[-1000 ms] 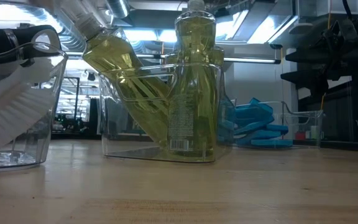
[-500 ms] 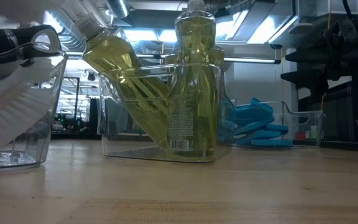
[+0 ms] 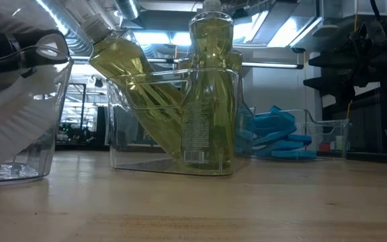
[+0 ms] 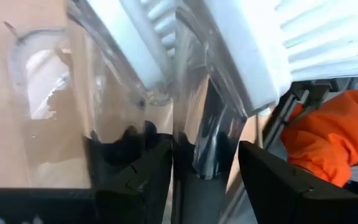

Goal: Pick & Place Kitchen Sink Supplies
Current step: Put the black dish brush into the bottom transparent bin, then return to Home Position

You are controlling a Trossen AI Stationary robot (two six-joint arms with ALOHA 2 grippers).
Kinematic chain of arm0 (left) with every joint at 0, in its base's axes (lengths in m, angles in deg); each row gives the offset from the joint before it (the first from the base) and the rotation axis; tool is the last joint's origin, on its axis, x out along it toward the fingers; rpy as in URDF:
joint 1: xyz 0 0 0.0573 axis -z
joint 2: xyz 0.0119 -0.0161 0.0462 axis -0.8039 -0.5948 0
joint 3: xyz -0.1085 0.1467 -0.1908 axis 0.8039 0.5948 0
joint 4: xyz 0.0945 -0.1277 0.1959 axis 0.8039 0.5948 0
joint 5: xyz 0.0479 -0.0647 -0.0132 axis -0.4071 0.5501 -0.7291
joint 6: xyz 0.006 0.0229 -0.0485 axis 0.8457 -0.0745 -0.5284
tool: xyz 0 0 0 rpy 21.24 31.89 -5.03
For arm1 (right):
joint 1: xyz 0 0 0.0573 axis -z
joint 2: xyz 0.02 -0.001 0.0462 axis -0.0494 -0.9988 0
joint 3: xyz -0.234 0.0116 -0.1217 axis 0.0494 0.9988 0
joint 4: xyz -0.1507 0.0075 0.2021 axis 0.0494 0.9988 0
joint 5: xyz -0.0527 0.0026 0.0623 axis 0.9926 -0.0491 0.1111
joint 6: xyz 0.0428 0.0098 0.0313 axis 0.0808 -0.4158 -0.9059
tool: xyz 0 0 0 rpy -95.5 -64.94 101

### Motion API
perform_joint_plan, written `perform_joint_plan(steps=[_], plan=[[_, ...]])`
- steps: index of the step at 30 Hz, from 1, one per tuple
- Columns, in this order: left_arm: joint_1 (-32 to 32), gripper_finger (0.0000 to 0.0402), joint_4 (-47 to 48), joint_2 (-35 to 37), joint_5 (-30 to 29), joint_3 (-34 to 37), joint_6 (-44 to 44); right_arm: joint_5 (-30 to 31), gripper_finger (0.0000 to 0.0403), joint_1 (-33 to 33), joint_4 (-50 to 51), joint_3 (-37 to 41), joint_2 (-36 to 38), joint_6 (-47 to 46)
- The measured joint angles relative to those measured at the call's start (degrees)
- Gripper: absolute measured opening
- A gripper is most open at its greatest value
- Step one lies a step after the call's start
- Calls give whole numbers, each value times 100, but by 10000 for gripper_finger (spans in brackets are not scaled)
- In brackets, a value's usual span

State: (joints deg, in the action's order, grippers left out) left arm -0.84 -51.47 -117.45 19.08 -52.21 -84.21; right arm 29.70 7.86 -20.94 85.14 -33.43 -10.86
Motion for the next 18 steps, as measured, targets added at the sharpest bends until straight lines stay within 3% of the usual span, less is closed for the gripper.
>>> perform_joint_plan(steps=[11, 18], plan=[[-33, 178, -38, 51, 497, 0, -114, 0, 300, 1, 0, 0, 1, 0], [-33, 180, 28, 530, 275, 0, 484, -1, 300, 0, 0, -1, 1, 0]])
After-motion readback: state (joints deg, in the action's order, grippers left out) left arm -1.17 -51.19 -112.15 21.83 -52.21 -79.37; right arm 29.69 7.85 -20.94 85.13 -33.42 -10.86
